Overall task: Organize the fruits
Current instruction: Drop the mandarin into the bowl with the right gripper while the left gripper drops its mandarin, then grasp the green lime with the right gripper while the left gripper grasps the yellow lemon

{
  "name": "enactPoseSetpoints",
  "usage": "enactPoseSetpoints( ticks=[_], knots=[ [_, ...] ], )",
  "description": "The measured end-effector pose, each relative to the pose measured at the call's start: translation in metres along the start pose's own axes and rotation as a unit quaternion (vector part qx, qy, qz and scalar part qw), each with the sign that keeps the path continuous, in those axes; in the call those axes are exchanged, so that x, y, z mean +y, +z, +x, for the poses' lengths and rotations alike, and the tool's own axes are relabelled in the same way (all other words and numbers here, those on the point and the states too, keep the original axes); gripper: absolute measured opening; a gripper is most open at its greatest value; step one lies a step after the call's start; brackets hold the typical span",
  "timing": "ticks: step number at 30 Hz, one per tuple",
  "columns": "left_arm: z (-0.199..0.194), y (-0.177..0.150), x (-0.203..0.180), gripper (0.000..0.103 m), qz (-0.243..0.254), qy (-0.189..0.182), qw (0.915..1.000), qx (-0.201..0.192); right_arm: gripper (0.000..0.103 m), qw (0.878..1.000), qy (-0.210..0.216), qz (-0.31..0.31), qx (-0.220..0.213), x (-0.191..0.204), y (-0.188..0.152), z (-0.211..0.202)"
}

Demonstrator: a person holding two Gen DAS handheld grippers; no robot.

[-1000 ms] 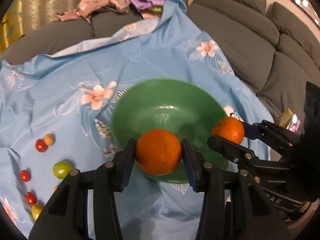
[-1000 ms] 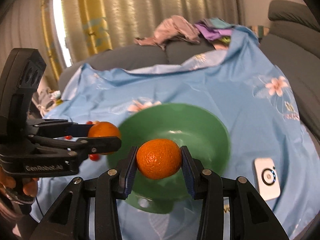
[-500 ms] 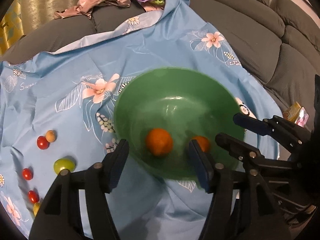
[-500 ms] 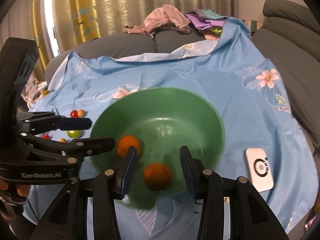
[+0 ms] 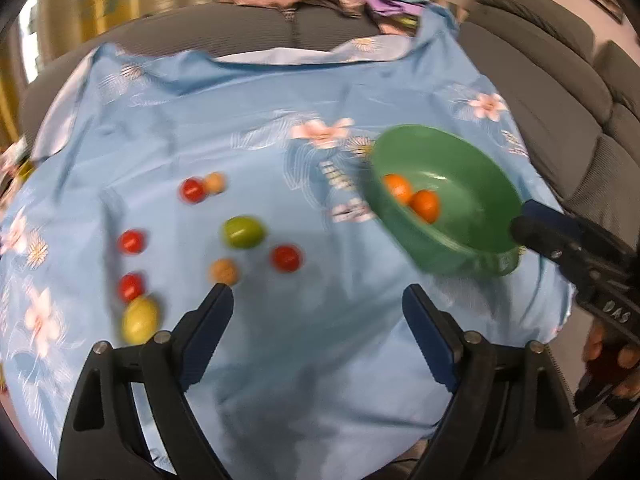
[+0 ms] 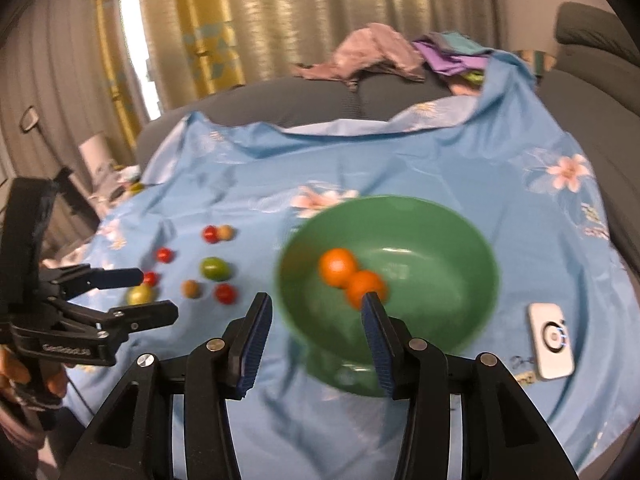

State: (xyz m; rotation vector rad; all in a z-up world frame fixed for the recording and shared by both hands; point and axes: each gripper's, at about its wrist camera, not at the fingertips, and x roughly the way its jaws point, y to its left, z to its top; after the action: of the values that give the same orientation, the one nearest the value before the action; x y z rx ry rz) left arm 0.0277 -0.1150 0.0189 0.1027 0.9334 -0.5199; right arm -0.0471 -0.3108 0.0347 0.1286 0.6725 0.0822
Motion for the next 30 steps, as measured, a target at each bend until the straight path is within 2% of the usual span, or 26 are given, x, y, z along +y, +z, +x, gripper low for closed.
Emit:
enactPoseSetpoints(
  ticks=[5,10,18,30],
  knots=[
    [-0.024,-0.027,0.029,0.087,-0.022,0.042,0.9988,-0.011,0.047,0.999,0.04,-0.026,0.005,0.028,-0.001,0.001],
    [-0.038,-0.048,0.059,0.087,-0.057,0.054,0.9967,-0.017,0.047,0.997,0.062,-0.046,0.021,0.051,-0.003,0.01],
    [-0.042,-0.068,0.086,0.087,-0.098,0.035,0.9943,-0.021,0.047,0.991,0.093,-0.076,0.062,0.084,-0.011,0.035],
    [-0.027,-0.071,0.104,0.086,-0.109,0.017,0.9937,-0.019,0.047,0.981,0.127,-0.08,0.122,0.106,-0.023,0.08]
  ],
)
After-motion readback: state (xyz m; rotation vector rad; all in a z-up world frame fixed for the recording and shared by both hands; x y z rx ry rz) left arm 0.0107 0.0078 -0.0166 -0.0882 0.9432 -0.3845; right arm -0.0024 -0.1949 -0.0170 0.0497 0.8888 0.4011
